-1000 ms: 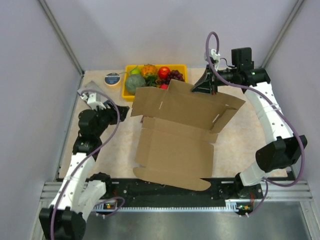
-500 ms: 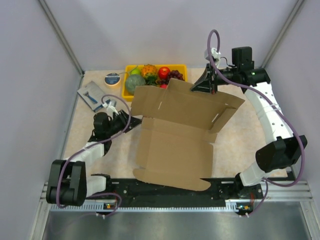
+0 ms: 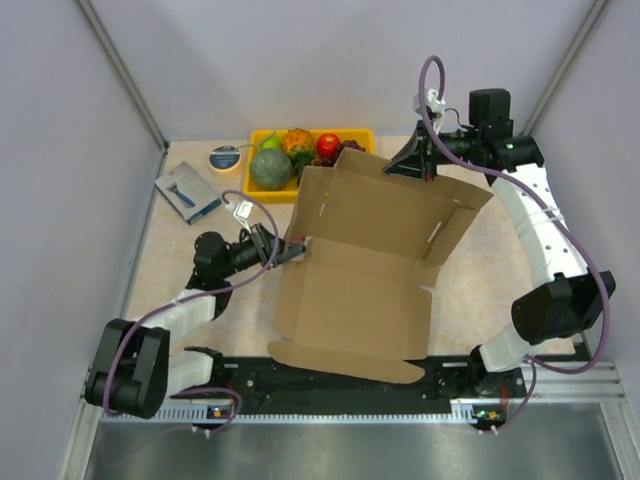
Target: Fold the paper box
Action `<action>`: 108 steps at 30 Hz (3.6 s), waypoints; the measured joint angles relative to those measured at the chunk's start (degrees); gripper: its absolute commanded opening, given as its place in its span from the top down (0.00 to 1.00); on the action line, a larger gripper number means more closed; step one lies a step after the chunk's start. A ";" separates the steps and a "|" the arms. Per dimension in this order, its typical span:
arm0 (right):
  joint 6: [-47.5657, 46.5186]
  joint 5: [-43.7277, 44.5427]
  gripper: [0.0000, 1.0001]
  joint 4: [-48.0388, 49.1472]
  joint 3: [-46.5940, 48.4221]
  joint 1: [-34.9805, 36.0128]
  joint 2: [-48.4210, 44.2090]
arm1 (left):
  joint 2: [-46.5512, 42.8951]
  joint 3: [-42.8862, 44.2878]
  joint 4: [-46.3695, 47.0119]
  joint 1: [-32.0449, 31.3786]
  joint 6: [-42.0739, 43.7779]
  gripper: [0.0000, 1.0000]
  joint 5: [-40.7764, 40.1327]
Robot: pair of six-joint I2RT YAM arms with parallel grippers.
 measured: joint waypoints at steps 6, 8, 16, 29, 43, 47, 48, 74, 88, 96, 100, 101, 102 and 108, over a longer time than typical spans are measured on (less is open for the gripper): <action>0.26 5.05 1.00 2.10 -1.60 0.17 -0.17 | -3.78 -0.33 -10.08 -1.22 3.74 0.56 -9.53; 0.04 7.26 1.00 2.75 -3.08 0.35 -0.20 | -3.30 -0.33 -12.57 -1.20 4.79 0.50 -13.03; -3.76 16.61 1.00 3.54 -6.88 2.75 -0.20 | 2.51 -0.42 -15.23 -1.22 7.69 0.46 -20.33; -8.39 35.91 1.00 13.33 -19.39 10.36 -0.33 | -8.55 -6.36 -20.06 -1.97 14.01 0.30 -30.58; -4.55 37.18 1.00 14.05 -19.45 9.33 -0.44 | -19.21 -9.18 -27.61 -2.01 13.38 0.35 -40.81; -4.39 35.21 1.00 13.99 -19.45 8.37 -0.44 | -16.22 -9.07 -25.57 -2.47 15.72 0.34 -36.35; -4.42 34.86 1.00 13.99 -19.45 8.33 -0.44 | -13.31 -7.10 -26.16 -3.10 17.11 0.34 -34.86; -6.91 35.65 1.00 13.99 -19.10 9.49 -1.70 | 21.00 17.90 -32.15 -17.20 25.03 0.81 -38.97; -11.96 54.27 1.00 29.38 -36.35 19.50 -13.70 | 27.71 21.55 -24.09 -18.73 17.64 0.72 -41.57; -14.43 63.58 1.00 38.51 -46.18 25.14 -18.56 | 24.00 12.94 -17.11 -19.04 16.31 0.40 -39.78; -15.89 67.23 1.00 41.20 -48.19 27.08 -19.58 | 14.99 7.32 -15.80 -19.21 17.86 0.37 -39.87; -16.11 67.82 1.00 41.83 -48.65 27.54 -19.61 | 12.79 6.25 -15.47 -19.21 18.12 0.36 -39.89; -16.52 68.78 1.00 42.69 -49.27 28.09 -19.61 | 10.25 5.11 -15.13 -19.21 18.53 0.36 -40.06; -17.92 71.43 1.00 44.11 -50.10 28.87 -19.61 | -2.56 2.99 -17.94 -19.21 21.51 0.33 -42.88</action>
